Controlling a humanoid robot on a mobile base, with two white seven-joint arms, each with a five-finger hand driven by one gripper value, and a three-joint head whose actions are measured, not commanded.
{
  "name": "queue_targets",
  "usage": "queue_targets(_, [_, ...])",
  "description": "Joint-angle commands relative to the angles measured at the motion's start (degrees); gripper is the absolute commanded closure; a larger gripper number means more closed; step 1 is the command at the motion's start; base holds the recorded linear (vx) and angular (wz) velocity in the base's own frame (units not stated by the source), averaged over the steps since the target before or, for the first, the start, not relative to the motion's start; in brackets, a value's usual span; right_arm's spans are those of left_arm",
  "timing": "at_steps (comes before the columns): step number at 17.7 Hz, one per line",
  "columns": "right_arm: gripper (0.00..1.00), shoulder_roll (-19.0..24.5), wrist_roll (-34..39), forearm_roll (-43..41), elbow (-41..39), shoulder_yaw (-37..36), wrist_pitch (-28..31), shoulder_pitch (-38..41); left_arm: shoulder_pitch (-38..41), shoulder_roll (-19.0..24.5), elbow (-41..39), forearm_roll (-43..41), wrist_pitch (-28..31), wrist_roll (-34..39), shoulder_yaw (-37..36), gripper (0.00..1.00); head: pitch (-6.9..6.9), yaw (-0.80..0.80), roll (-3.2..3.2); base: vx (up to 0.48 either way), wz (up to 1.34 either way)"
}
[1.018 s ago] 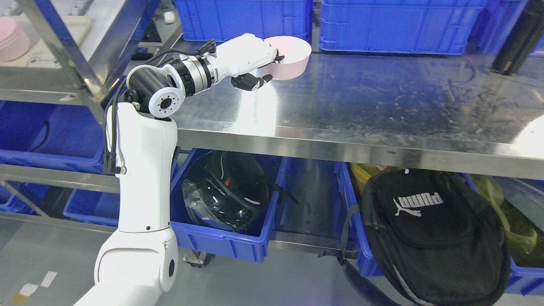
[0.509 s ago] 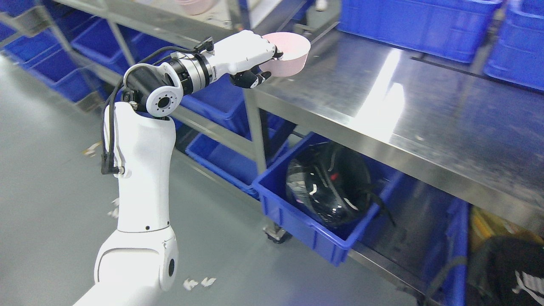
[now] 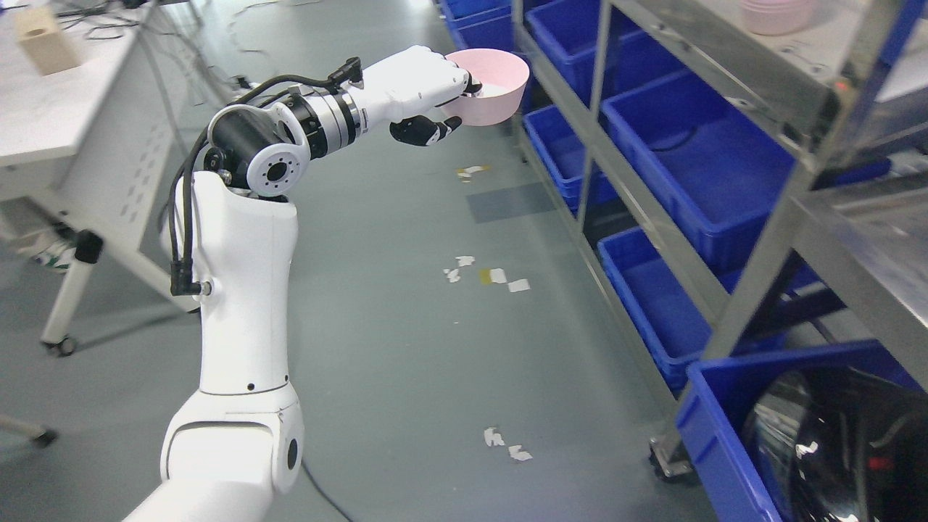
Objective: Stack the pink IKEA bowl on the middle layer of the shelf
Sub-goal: 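Hold the pink bowl in the left hand while turning toward the other shelf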
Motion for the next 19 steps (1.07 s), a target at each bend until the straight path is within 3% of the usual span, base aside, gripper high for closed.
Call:
queue_targets(1, [0.00,-1.00,-0.04,0.00,-1.00,0.00,0.04,1.33,-0.09,1.00,-0.14,0.00,0.15,0.04,0.15,0.94,0.00,0.00,0.00,0.114,1.12])
queue_targets(9, [0.00,-1.00,-0.04,0.00,-1.00,0.00,0.04,1.33,-0.18,1.00,-0.14,0.00,0.15,0.04,0.24,0.94,0.00,0.00,0.00,0.162,0.63])
queue_targets(19, [0.00,-1.00,-0.04,0.00,-1.00,0.00,0.04,1.33,-0.09,1.00,-0.14,0.00,0.15,0.12,0.15,0.94,0.00,0.00,0.00,0.334,-0.04])
